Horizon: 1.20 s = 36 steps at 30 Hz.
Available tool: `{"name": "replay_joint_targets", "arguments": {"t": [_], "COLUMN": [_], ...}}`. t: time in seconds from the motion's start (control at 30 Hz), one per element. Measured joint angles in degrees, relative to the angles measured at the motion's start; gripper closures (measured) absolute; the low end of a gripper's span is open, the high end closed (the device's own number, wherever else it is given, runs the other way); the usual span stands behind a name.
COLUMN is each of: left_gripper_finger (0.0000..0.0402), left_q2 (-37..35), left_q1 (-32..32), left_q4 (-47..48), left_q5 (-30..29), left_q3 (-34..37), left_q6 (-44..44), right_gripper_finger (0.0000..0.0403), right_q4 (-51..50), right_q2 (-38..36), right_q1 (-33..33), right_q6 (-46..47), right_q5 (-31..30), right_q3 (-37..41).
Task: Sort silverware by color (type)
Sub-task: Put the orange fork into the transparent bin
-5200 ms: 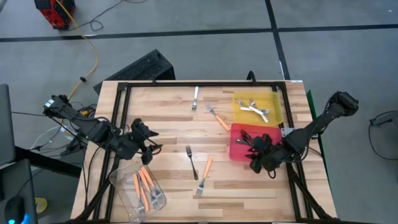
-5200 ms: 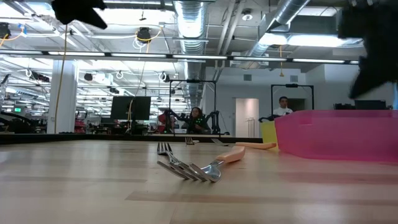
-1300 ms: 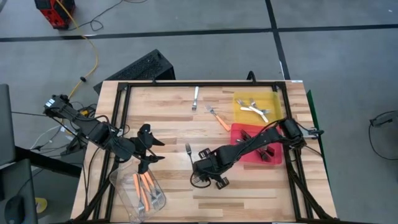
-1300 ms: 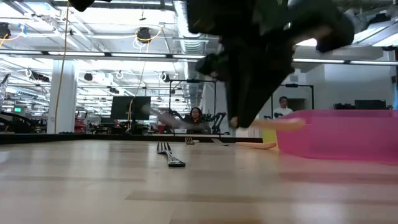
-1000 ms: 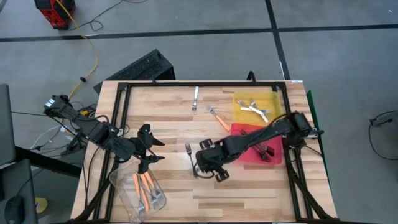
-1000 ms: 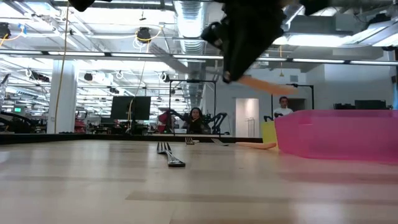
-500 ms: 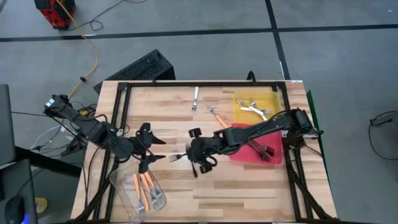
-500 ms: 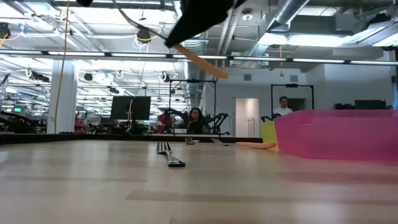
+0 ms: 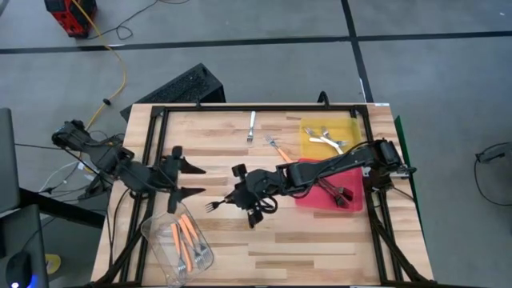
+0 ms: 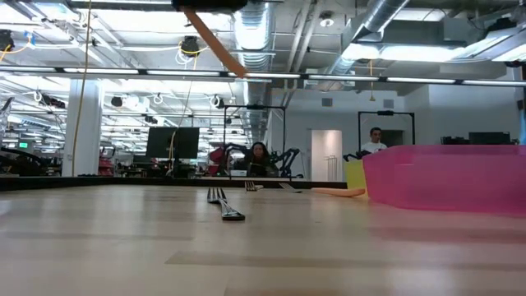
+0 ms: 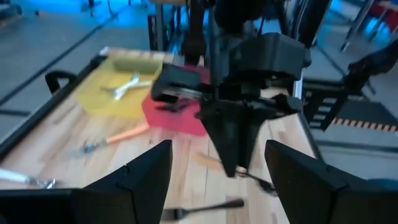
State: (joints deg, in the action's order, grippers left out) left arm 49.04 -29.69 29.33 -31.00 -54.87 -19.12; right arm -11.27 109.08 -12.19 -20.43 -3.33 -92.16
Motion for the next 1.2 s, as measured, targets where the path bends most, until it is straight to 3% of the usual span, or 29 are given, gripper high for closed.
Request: {"name": "replay_joint_targets", "arguments": {"t": [0.2,0.4,0.53,0.8,0.97,1.2], "left_gripper_finger": [0.0159,0.0159,0.0159,0.0159,0.0159,0.0159], "left_q2": [-4.00,-6.21,-6.52,-6.39,-6.41,-6.43], "left_q1": [0.00,0.00,0.00,0.00,0.00,0.00], "left_q4": [-0.95,-1.02,-1.13,-0.97,-0.99,-0.99], "left_q5": [-0.16,-1.33,-2.26,-2.69,-2.69,-2.69], "left_q3": [0.00,0.00,-0.02,-0.02,-0.02,-0.02], "left_q6": [2.02,2.91,3.86,3.90,3.68,3.64], "right_gripper_finger": [0.0339,0.0339,0.0339,0.0332,0.0335,0.0335], "right_q4": [9.62,23.12,29.09,46.07,46.62,47.28], "right_q2": [0.28,4.70,7.54,13.32,18.44,28.19], "right_q1": [0.26,0.25,0.20,1.86,2.51,2.47], "right_q6": [-4.47,-9.99,-12.71,-7.07,-5.02,-2.06], "right_q5": [7.93,18.03,21.59,33.79,36.24,41.01], "right_q3": [0.00,-0.16,-0.09,-1.68,-6.88,-21.01]}}
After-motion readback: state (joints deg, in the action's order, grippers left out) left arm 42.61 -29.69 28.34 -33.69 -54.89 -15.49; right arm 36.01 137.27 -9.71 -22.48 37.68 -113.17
